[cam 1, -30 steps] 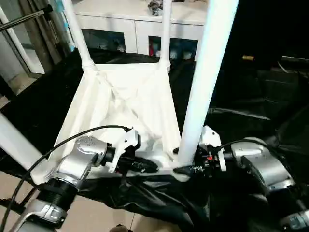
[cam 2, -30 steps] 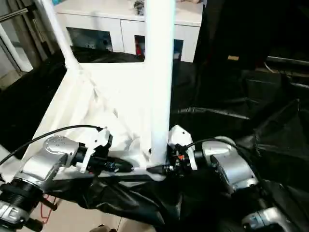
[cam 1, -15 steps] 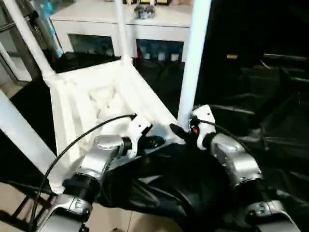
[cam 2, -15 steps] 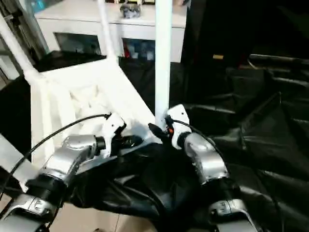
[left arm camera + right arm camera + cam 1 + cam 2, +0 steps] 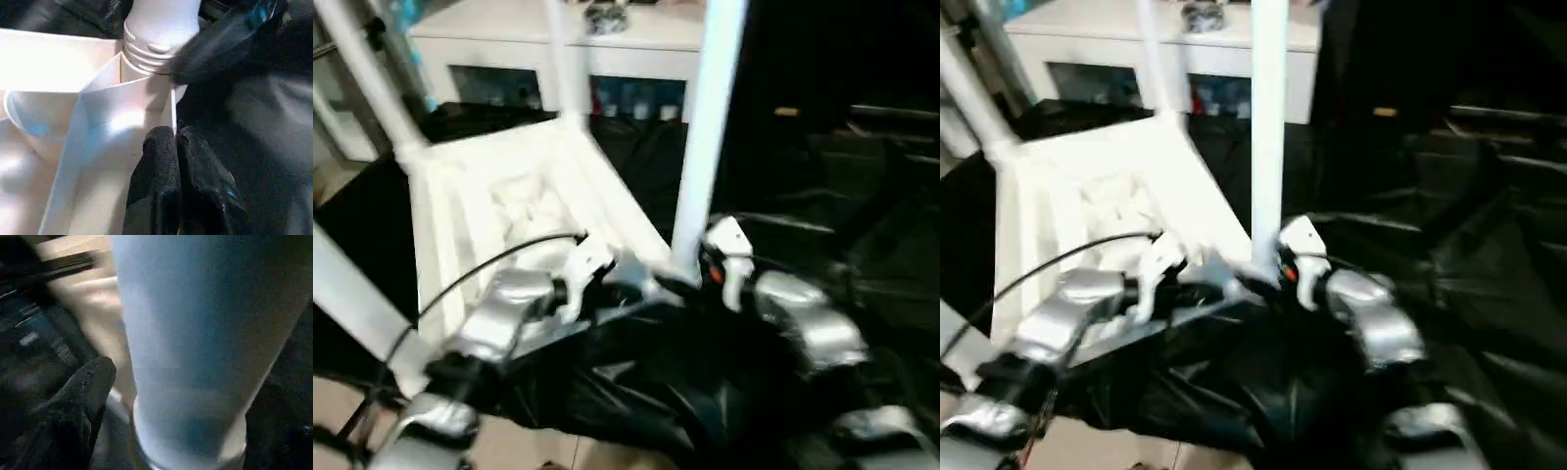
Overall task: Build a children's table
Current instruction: Rotate leg to tighten
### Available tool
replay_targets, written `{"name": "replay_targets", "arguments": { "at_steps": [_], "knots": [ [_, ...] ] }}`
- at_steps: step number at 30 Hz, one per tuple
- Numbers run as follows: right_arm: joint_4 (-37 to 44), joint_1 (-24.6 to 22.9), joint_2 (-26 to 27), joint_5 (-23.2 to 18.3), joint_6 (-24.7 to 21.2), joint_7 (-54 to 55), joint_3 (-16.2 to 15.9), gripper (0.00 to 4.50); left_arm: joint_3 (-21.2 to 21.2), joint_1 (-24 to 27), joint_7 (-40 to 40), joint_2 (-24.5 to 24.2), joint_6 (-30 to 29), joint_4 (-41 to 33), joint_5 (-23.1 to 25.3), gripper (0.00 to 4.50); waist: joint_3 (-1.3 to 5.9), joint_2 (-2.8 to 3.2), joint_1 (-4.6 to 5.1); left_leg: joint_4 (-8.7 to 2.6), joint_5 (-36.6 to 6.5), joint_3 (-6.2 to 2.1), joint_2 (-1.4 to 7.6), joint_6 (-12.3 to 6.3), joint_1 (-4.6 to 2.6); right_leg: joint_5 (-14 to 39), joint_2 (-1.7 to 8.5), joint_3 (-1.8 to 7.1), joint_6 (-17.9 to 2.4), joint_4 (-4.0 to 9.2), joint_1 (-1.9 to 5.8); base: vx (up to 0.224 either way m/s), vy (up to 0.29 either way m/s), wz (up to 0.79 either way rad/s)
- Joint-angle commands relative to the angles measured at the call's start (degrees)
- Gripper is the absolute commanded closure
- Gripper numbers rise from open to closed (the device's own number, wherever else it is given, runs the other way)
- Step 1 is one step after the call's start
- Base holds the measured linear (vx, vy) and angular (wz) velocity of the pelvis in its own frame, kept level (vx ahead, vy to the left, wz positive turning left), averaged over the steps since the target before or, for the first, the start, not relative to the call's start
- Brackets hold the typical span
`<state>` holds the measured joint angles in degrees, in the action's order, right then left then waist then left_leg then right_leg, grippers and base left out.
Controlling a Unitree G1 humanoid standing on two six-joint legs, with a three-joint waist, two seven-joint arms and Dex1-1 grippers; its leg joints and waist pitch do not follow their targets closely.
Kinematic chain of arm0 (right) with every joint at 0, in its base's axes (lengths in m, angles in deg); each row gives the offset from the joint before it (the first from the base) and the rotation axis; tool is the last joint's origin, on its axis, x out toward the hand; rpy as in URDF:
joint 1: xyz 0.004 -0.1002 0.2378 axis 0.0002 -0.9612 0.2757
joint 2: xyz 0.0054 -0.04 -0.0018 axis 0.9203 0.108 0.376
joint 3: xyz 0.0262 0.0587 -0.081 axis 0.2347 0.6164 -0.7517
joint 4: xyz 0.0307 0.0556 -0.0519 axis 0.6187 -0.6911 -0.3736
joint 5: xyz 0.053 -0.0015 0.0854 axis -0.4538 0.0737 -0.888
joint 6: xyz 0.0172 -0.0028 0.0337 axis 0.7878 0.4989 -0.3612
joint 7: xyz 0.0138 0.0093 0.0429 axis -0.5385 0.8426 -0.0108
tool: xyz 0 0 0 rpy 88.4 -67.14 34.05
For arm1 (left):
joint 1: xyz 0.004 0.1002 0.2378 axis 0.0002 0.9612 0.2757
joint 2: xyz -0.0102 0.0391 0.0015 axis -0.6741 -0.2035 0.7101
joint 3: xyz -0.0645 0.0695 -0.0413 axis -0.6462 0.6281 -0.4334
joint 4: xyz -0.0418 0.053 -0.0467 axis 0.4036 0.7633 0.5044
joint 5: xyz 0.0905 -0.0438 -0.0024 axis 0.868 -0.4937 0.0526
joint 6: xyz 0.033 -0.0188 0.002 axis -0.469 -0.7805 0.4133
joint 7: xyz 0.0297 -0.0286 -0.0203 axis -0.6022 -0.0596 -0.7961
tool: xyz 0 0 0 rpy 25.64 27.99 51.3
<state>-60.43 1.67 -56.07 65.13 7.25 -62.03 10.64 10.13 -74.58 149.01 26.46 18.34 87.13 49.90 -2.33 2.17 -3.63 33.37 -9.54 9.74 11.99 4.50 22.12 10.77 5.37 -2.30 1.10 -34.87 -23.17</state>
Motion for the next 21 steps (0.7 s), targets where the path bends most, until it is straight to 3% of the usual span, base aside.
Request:
{"name": "replay_targets", "arguments": {
  "at_steps": [1,5,7,12,16,21],
  "knots": [
    [2.7,-0.7,0.6,-1.8,0.0,-7.5,-5.0,0.56,1.6,-1.1,2.7,0.5,1.7,-2.5,-1.5,4.5,3.79,-0.41,-0.38,-3.42,-10.2,0.59,0.69,-4.7,-0.76,-0.4,1.38,1.13,-16.1,3.16,2.81,0.0,0.0,0.0],
    [2.7,-0.6,-3.1,-2.2,0.0,-14.1,-5.2,0.56,1.9,-0.7,9.3,-2.7,1.0,-3.3,-3.2,4.5,3.68,-0.48,-1.37,-3.37,-10.6,0.73,0.79,-4.93,-1.06,1.3,1.52,1.12,-16.6,3.04,2.76,0.0,0.0,0.0],
    [2.6,-0.3,-4.0,-2.2,0.1,-15.6,-5.3,0.56,2.1,-0.7,11.4,-3.8,0.3,-3.5,-3.5,4.5,3.53,-0.57,-1.4,-3.5,-11.8,0.77,0.83,-4.5,-1.1,3.0,1.53,1.19,-16.4,3.16,2.64,0.0,0.0,0.0],
    [2.5,0.1,-5.7,-1.8,0.4,-18.4,-6.8,1.13,2.7,-0.9,14.0,-5.2,-0.5,-3.7,-4.2,4.5,3.3,-0.47,-1.44,-3.84,-14.7,0.72,0.86,-2.5,-1.31,8.3,1.68,1.35,-15.4,3.63,2.48,0.0,0.0,0.0],
    [2.2,0.3,-5.7,-0.7,1.2,-18.8,-7.5,1.41,2.9,-1.1,14.3,-5.3,0.2,-3.1,-3.7,4.5,3.38,-0.49,-1.43,-3.81,-13.9,0.64,0.79,-2.3,-1.14,8.4,1.74,1.38,-15.0,3.6,2.59,0.0,0.0,0.0],
    [2.2,0.3,-5.7,-0.5,1.4,-18.9,-7.7,1.41,3.1,-1.1,14.3,-5.2,0.4,-3.0,-3.5,4.5,3.51,-0.55,-1.42,-3.67,-12.5,0.61,0.74,-2.73,-1.02,6.2,1.64,1.28,-15.3,3.35,2.72,0.0,0.0,0.0]
  ]
}}
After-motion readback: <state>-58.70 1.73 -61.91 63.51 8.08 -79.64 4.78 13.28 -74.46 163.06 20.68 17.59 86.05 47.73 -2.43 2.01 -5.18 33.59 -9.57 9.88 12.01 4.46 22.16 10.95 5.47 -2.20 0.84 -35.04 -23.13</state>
